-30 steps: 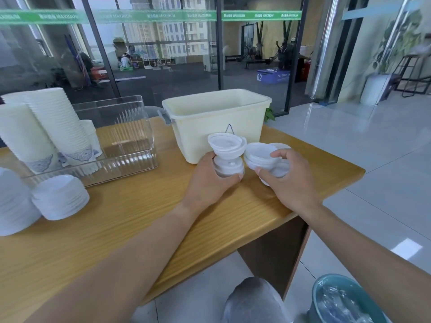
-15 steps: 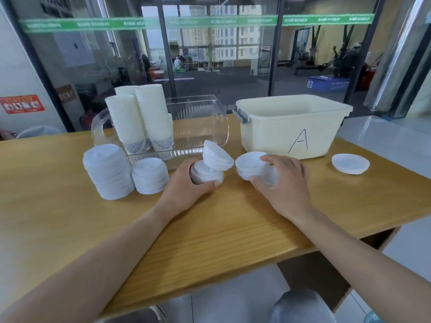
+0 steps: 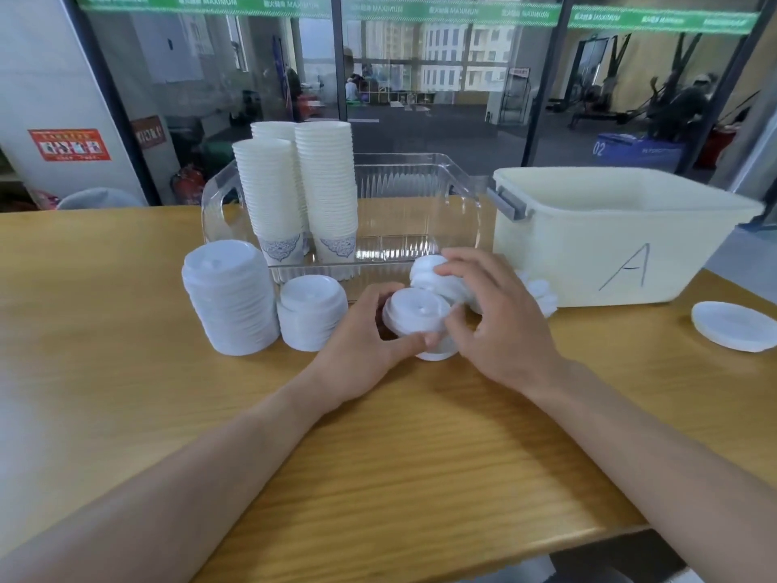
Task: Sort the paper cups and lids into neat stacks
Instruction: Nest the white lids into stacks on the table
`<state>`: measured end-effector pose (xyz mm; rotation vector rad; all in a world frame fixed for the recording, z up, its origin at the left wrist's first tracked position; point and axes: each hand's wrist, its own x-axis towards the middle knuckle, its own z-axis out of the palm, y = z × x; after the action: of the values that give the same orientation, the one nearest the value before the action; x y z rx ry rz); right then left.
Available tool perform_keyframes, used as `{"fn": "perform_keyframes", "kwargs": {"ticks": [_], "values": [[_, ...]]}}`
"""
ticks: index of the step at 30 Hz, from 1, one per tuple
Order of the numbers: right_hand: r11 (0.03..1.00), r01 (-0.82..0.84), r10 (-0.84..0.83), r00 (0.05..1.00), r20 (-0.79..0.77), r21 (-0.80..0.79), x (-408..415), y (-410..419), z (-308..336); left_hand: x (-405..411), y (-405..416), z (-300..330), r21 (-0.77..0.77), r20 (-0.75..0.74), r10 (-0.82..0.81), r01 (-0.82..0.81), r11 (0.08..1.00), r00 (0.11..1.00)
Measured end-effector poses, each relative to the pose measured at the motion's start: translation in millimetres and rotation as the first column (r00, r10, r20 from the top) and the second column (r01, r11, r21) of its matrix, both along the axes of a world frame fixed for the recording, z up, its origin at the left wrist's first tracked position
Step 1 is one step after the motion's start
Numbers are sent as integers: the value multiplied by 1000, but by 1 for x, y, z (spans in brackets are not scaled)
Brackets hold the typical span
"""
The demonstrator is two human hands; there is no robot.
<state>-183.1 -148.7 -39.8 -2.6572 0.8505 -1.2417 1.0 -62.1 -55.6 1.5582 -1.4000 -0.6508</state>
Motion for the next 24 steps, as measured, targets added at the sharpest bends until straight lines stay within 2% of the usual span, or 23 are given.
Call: {"fn": "perform_keyframes", "kwargs": {"ticks": [3, 7, 9, 11, 13, 15, 19, 22, 24], "values": [[997, -18, 19, 1000, 1, -79, 11, -16, 0, 5, 6, 0, 30, -22, -7, 8, 1000, 1000], [995, -32, 43, 993, 111, -94, 7, -16, -3, 10, 9, -1, 19, -29, 26, -25, 1000, 999], [996, -79, 83, 983, 163, -33, 0, -9, -3, 10, 9, 0, 9, -23, 36, -36, 999, 999], [982, -162, 143, 975, 171, 99, -5, -1, -4, 9, 11, 1, 6, -25, 53, -53, 999, 998], [956, -162, 144, 985, 93, 244, -7, 5, -5, 6, 12, 4, -6, -28, 80, -80, 997, 996], [930, -88, 107, 994, -34, 357, -7, 9, -5, 6, 12, 7, -26, -25, 108, -108, 994, 994], [925, 17, 74, 971, -225, 380, -7, 8, -8, 7, 12, 9, -11, -5, 116, -116, 993, 993], [916, 62, 45, 966, -254, 397, -8, 2, -10, 7, 14, 8, 6, 22, 112, -112, 994, 994], [899, 73, 23, 977, -213, 431, -10, 0, -8, 6, 15, 9, 4, 17, 116, -116, 993, 993]]}}
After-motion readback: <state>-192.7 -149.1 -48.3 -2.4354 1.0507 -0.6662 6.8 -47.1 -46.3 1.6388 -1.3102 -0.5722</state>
